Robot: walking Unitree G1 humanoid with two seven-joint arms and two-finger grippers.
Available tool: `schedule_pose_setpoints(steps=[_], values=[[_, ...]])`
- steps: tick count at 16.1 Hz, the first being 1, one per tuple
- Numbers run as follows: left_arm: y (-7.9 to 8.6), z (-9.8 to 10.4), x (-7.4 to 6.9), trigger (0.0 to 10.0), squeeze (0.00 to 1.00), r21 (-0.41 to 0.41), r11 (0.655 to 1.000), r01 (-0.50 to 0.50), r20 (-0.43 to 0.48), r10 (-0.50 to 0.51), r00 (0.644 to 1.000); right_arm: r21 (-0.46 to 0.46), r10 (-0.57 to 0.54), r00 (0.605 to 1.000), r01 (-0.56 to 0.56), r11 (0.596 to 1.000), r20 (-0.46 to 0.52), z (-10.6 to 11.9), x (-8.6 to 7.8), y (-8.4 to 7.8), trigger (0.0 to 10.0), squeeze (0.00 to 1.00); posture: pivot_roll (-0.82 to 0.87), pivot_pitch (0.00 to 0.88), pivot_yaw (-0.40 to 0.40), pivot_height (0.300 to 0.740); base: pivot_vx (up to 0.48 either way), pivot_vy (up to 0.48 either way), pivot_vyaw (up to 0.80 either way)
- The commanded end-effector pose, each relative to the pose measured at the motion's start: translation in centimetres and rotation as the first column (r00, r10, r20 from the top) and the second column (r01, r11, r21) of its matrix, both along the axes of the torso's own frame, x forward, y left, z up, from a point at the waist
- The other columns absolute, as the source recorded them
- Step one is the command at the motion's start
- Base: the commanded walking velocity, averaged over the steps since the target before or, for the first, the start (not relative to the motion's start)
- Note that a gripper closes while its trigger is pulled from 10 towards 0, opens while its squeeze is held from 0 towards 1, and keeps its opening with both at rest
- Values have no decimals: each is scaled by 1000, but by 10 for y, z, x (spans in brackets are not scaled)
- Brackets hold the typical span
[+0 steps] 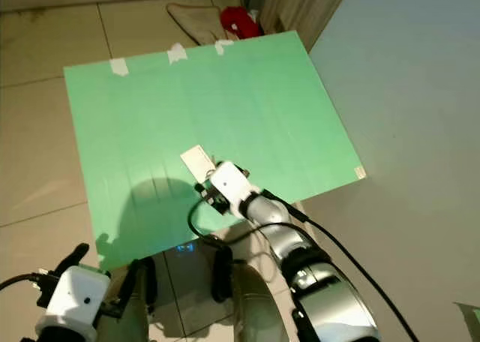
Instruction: Hang keys on a hook
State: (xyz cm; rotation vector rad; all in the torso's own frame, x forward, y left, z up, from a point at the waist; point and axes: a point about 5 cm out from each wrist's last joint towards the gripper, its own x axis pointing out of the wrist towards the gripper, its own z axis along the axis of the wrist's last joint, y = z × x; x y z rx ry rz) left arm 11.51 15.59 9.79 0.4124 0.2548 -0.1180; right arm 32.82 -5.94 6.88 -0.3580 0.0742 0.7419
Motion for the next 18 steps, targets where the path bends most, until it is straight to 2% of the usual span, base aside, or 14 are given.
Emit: schedule_pose_setpoints(steps=[1,5,7,13,18], values=[[-4,-4,-7,10000,0,-7,1000,-6,-28,5,1000,4,-36,998,36,999,-58,-9,-2,-6,10000,0,376,433,-177,722,0,0,0],[-4,-4,-6,10000,0,-5,1000,-4,-27,4,1000,-1,-20,999,20,1000,-44,-5,0,5,10000,0,372,435,-180,722,0,0,0],[-5,-5,-6,10000,0,-4,1000,-3,-26,3,1000,4,-26,998,27,1000,-52,-4,2,6,10000,0,372,438,-181,722,0,0,0],[-6,-6,-10,10000,0,-3,1000,-1,-38,1,999,157,-129,954,176,972,-271,-13,1,9,10000,0,376,450,-175,722,0,0,0],[-7,-6,-10,10000,0,-3,1000,8,-41,-8,999,211,-158,927,239,948,-340,-16,0,16,10000,0,371,456,-171,722,0,0,0]])
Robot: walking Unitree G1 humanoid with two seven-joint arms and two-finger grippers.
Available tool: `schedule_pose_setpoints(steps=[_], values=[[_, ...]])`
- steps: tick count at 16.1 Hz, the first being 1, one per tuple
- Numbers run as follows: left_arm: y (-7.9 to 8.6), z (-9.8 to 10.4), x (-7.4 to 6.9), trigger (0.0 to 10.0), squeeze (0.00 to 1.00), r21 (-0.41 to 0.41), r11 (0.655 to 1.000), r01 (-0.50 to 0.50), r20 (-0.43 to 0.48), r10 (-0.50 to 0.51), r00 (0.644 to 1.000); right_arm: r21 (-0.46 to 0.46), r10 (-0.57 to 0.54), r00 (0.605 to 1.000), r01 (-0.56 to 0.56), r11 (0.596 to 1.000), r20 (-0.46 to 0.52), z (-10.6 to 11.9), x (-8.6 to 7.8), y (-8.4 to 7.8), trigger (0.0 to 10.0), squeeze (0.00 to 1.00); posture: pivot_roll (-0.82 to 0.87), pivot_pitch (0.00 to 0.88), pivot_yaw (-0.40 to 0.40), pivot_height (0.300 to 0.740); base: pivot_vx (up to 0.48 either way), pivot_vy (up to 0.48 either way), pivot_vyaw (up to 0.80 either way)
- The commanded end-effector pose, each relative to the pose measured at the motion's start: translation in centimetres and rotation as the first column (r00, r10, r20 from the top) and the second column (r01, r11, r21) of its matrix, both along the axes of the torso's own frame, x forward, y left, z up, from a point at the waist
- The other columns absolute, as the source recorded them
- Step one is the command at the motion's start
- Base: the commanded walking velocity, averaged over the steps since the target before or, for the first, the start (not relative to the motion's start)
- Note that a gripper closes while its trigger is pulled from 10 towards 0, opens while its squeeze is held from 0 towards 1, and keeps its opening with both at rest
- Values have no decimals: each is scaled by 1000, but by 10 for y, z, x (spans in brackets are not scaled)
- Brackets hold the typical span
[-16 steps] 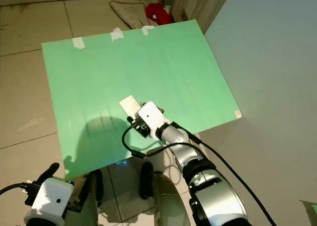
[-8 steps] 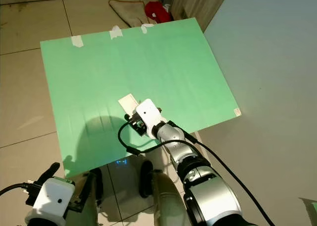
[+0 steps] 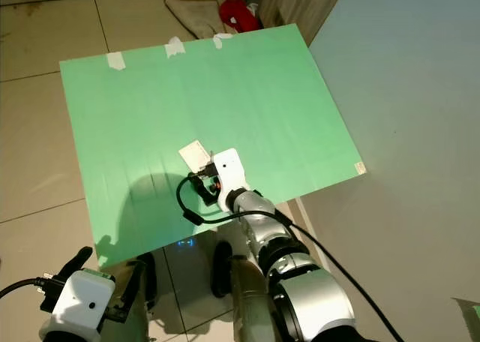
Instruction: Hang keys on a hook
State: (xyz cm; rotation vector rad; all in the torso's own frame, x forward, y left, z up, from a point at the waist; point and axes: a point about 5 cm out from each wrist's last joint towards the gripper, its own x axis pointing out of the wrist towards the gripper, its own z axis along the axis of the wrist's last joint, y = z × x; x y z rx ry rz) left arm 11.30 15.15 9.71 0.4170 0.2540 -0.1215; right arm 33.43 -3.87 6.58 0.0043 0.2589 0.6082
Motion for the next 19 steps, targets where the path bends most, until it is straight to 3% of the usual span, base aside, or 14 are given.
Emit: schedule_pose_setpoints(steps=[1,15,16,17,18,19], values=[[-5,-6,-8,10000,0,-14,1000,12,-44,-12,999,12,-38,997,38,999,-71,-12,-6,-3,10000,0,368,457,-169,722,0,0,0],[-9,-6,-12,10000,0,-7,999,35,-53,-36,998,12,-142,984,144,990,-109,-11,-4,6,10000,0,397,458,-165,722,0,0,0],[-9,-6,-12,10000,0,-7,999,36,-52,-37,998,9,-146,982,148,989,-116,-12,-5,7,8510,0,400,456,-165,722,0,0,0],[-9,-6,-12,10000,0,-5,999,38,-51,-38,998,6,-152,980,154,988,-127,-14,-6,8,2118,0,403,455,-166,722,0,0,0],[-10,-5,-12,10000,0,-4,999,39,-51,-39,998,3,-155,979,157,988,-133,-15,-7,8,0,0,403,455,-166,722,0,0,0],[-10,-5,-13,10000,0,-2,999,42,-50,-42,998,3,-161,977,163,987,-143,-16,-8,9,0,0,404,455,-167,722,0,0,0]])
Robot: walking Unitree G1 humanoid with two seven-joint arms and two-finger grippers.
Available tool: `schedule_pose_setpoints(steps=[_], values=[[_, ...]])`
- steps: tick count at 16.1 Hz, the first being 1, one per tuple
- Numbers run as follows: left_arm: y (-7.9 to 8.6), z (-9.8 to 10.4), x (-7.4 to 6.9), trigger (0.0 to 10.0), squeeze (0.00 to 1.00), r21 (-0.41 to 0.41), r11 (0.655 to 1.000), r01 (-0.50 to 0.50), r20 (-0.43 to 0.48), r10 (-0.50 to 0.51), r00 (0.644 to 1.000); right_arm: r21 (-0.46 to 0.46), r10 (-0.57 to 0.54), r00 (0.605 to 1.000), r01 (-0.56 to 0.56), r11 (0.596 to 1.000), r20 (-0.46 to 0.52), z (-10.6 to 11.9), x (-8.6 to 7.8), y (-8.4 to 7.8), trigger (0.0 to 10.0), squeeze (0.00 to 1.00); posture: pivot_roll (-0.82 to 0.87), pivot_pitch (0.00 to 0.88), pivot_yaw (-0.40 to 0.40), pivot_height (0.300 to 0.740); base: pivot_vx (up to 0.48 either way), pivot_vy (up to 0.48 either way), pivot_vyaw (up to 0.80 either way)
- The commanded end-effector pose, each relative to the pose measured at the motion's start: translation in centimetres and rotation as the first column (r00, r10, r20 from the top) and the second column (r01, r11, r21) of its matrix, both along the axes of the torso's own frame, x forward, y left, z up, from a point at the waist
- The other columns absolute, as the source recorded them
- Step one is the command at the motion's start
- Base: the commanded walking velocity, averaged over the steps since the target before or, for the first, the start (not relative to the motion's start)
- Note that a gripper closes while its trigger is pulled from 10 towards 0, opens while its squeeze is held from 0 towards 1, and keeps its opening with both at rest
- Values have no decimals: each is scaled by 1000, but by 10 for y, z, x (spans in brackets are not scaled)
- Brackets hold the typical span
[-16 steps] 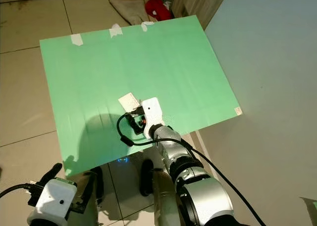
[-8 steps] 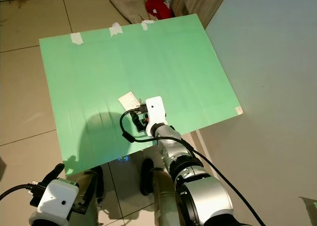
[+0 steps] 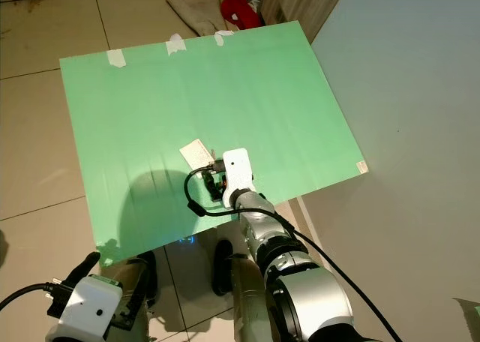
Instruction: Hang keys on a hook
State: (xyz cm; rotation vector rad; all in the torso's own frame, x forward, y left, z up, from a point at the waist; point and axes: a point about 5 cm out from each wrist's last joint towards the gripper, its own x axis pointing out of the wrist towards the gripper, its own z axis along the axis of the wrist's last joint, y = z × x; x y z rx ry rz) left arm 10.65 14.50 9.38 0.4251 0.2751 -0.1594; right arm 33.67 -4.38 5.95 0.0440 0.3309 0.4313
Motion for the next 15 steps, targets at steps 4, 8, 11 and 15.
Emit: schedule_pose_setpoints(steps=[4,8,11,15], values=[[-3,1,-9,10000,0,1,1000,12,-22,-12,1000,36,15,997,-12,999,-75,-10,-13,20,10000,0,411,476,-162,722,0,0,0],[-4,-1,-10,10000,0,2,1000,14,-29,-14,999,76,27,997,-22,997,-66,-5,-12,27,10000,0,399,477,-174,722,0,0,0],[-6,-2,-7,10000,0,-1,1000,20,-25,-20,999,85,55,996,-49,995,-65,-6,-14,30,10000,0,386,476,-181,722,0,0,0],[-7,-3,-5,10000,0,-3,1000,24,-21,-24,999,-23,4,999,-5,1000,-45,-6,-10,22,10000,0,384,474,-183,722,0,0,0]])
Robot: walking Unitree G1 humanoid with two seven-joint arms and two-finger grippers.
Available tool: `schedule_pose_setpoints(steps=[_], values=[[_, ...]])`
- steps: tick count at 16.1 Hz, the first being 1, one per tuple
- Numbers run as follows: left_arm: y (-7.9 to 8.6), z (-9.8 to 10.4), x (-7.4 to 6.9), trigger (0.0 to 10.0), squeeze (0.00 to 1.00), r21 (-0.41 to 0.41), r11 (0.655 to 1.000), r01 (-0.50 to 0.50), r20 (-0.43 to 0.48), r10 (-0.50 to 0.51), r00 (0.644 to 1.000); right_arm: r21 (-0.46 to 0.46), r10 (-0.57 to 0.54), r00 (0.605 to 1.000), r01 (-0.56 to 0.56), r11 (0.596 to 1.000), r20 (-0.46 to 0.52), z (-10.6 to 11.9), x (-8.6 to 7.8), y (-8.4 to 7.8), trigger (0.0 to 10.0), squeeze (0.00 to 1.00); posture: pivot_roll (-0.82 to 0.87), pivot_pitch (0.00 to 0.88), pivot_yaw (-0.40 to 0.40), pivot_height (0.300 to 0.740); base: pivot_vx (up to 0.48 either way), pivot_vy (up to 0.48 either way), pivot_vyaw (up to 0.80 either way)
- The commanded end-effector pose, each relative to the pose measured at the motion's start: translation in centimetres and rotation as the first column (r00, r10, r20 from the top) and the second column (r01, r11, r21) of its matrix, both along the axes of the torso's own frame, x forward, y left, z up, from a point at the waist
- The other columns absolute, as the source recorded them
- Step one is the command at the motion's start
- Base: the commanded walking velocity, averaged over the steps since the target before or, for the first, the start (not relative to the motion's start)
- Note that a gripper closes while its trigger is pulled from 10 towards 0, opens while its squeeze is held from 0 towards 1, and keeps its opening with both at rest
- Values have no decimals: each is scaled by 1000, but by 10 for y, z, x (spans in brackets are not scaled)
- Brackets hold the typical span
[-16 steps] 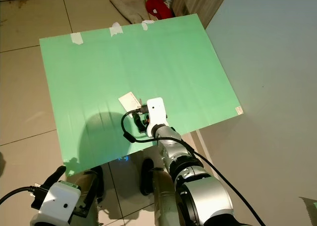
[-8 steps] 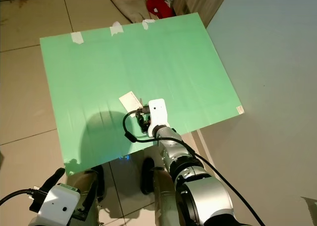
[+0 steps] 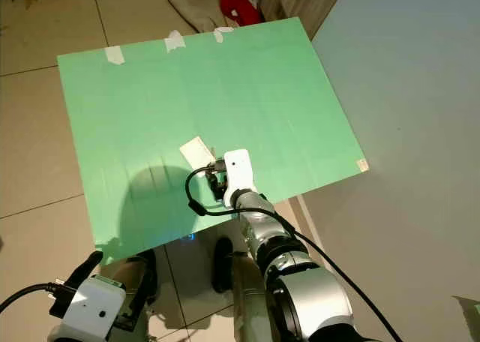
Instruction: Hang keys on a hook
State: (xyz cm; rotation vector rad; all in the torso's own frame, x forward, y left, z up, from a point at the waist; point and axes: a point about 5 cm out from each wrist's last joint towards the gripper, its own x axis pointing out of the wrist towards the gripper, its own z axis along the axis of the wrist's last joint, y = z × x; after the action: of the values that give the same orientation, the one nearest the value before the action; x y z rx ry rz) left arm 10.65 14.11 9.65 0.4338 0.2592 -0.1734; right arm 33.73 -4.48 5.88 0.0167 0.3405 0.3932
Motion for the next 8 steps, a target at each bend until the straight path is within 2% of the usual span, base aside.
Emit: schedule_pose_setpoints(steps=[1,6,8], values=[[-4,-6,-5,10000,0,-7,1000,8,-34,-8,999,25,-11,998,13,1000,-59,-5,-7,15,10000,1000,379,473,-183,722,0,0,0],[-7,-8,-2,10000,0,-14,1000,17,-29,-17,999,0,-60,996,60,998,-66,-8,-3,-2,10000,1000,364,466,-184,722,0,0,0],[-7,-9,-1,10000,0,-16,1000,20,-29,-20,999,-61,-77,993,72,996,-85,-20,-8,-20,10000,1000,360,464,-184,722,0,0,0]])
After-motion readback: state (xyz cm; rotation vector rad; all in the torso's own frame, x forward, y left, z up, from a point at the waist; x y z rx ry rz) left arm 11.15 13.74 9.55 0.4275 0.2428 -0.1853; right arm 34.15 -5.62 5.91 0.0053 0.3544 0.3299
